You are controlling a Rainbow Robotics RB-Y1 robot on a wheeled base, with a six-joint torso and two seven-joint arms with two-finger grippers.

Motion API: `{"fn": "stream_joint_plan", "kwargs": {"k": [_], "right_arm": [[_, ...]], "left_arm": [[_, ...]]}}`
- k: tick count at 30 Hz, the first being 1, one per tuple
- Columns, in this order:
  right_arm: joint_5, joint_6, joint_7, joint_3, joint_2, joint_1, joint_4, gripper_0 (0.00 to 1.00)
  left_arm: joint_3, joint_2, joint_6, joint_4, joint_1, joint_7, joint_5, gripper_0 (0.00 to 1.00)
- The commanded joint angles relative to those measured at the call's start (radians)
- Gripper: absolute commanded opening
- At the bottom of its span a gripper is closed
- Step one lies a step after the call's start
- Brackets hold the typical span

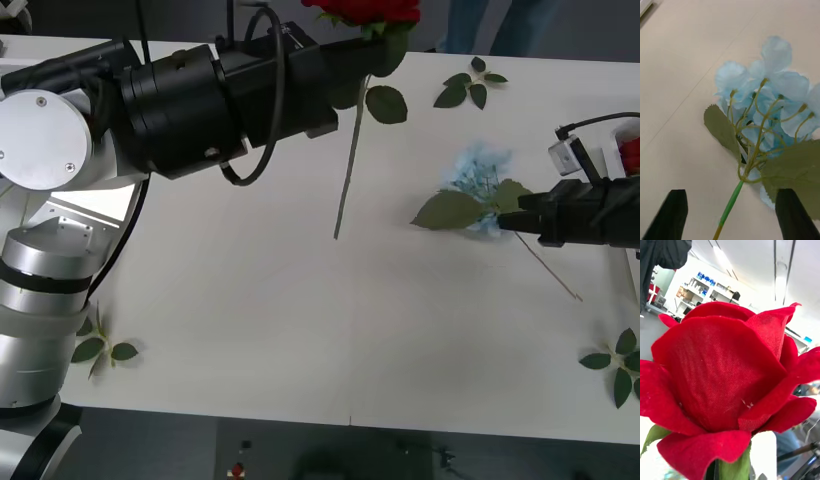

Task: Put the red flowers into the right box and the blue flowers into the left box

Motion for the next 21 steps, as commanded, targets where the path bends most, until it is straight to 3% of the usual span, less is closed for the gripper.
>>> {"fn": "stream_joint_plan", "kwargs": {"k": [1,7,21], "right_arm": [[-0.048,-0.002,-0.017,-0.021,-0.029,-0.024,-0.035,1.00],[-0.257,0.078,-0.017,-0.024,-0.029,-0.024,-0.058,1.00],[-0.364,0.306,-0.017,-0.150,0.007,0.029,-0.138,1.00]], "left_arm": [[-0.004,0.002,0.004,-0.012,-0.023,-0.085,-0.018,0.00],[-0.003,-0.024,0.002,-0.012,-0.029,-0.096,-0.059,0.00],[0.031,-0.187,-0.037,0.106,-0.029,-0.112,0.030,0.00]]}}
